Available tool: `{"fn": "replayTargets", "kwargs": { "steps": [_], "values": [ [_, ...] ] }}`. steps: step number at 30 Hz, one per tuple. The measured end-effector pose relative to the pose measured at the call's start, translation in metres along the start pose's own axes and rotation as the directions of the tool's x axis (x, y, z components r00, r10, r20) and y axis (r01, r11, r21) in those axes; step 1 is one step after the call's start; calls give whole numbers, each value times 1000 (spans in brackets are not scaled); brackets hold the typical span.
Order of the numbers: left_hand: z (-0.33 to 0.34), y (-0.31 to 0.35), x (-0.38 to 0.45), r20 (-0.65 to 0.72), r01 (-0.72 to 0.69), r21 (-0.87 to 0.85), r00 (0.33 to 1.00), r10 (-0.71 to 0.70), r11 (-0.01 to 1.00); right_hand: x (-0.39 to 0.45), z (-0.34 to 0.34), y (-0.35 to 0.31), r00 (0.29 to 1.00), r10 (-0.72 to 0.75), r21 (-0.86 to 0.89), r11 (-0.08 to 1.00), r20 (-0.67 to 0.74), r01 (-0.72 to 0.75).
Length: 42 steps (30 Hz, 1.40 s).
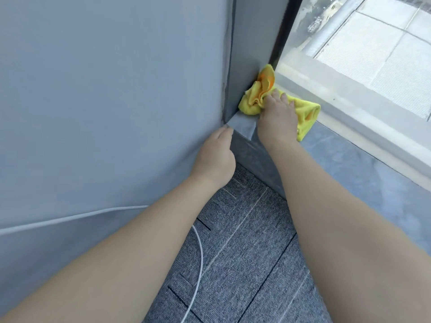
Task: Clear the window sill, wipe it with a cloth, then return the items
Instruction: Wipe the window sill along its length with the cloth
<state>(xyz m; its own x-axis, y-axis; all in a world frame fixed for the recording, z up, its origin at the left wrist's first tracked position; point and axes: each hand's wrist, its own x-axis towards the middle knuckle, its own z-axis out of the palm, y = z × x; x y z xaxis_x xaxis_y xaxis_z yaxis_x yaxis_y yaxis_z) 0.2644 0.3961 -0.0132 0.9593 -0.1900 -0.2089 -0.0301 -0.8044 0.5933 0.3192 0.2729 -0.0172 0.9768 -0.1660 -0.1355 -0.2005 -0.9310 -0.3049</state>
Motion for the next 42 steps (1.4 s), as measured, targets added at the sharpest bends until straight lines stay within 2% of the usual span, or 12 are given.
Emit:
{"fn": "replayTargets", "kwargs": {
  "steps": [4,9,14,17,22,27,30,37,40,42],
  "values": [
    [5,-3,-10,-12,48,-36,999,-48,998,-18,-9,-1,991,-111,-14,994,70,113],
    [2,1,-17,-129,41,-90,990,-53,995,-48,-11,-2,969,-223,20,975,108,222],
    [4,-3,-22,-299,37,-154,951,-82,987,-66,-7,9,957,-266,28,964,112,264],
    [7,1,-20,-335,-8,-162,941,-47,987,-66,-3,16,955,-279,25,960,104,278],
    [9,13,-6,-304,-65,-151,952,16,986,-50,-3,29,978,-198,5,980,60,198],
    [11,14,7,-144,-33,-79,989,21,996,-27,-14,45,998,-51,12,999,28,51],
    [10,11,7,-86,-25,-68,996,19,997,-27,-17,44,999,-23,22,1000,43,22],
    [9,20,-2,-51,-52,-108,998,47,993,-81,-14,41,997,-68,63,996,43,66],
    [15,31,-7,-63,-104,-98,993,99,990,-100,-13,55,998,-54,64,997,37,52],
    [21,37,-10,-86,-91,-103,993,83,990,-108,-16,72,1000,-19,59,998,21,18]
  ]
}}
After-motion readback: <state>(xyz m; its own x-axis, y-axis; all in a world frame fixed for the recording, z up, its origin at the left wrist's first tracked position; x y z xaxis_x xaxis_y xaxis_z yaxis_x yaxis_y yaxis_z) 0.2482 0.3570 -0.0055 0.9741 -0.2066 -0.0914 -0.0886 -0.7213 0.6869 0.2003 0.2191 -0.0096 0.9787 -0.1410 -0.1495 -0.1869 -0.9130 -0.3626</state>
